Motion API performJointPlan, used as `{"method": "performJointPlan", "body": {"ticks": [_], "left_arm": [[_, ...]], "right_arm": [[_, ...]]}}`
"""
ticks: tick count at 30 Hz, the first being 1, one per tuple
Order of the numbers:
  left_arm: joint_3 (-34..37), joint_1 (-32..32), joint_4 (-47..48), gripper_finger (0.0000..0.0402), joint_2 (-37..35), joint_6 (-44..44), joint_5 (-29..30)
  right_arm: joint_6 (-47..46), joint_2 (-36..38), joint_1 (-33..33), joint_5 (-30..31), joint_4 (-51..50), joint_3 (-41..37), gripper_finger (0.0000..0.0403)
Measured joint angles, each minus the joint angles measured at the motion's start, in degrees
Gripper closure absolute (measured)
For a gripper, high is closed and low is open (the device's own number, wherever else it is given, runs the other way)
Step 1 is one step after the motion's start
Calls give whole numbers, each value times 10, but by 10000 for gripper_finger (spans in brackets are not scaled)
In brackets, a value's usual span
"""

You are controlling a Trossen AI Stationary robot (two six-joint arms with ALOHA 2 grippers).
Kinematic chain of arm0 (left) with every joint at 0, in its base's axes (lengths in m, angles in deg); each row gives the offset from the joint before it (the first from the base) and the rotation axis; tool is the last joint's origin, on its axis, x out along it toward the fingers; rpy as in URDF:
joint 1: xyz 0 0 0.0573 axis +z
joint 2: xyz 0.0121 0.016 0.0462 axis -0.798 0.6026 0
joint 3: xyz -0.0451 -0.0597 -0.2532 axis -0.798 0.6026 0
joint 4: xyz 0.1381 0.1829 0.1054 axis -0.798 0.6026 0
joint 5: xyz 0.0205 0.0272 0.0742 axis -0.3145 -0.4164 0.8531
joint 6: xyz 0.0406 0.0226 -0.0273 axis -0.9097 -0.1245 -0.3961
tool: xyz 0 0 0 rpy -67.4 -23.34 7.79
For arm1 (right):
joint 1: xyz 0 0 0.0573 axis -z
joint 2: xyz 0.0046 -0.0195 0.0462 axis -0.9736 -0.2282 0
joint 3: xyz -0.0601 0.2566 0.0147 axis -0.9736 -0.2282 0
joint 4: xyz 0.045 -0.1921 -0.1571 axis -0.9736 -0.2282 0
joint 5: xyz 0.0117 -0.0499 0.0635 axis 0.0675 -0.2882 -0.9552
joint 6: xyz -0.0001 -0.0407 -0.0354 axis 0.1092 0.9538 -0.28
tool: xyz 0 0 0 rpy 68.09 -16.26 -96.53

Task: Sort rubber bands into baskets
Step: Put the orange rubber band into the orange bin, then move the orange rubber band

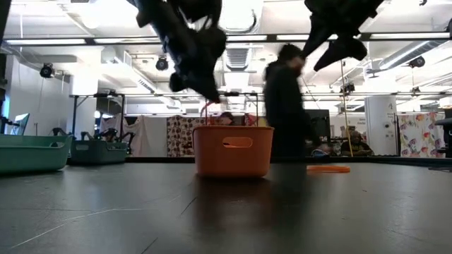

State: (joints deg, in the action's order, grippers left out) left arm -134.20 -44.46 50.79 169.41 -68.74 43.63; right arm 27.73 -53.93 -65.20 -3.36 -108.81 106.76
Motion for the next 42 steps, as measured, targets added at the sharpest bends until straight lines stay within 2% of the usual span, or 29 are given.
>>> {"method": "performJointPlan", "body": {"ticks": [5,10,15,19,26,33,38,42], "left_arm": [[21,-59,-72,401,17,-9,-9],[22,-87,-84,401,73,41,-9],[22,-99,-87,402,114,65,-1],[22,-99,-72,394,122,68,2],[22,-101,-45,324,111,57,0],[26,-101,-5,251,58,39,1],[36,-101,5,211,21,45,26],[60,-101,7,190,-33,51,46]], "right_arm": [[-42,-26,-3,-3,-41,-12,154],[-105,-69,-34,-36,-77,-45,154],[-116,-125,-88,-44,-55,-94,154],[-135,-174,-109,-90,-26,-105,157],[-140,-253,-100,-99,61,-105,176],[-144,-313,-68,-121,121,-104,208],[-132,-331,-68,-125,146,-103,244],[-119,-336,-72,-116,139,-103,288]]}}
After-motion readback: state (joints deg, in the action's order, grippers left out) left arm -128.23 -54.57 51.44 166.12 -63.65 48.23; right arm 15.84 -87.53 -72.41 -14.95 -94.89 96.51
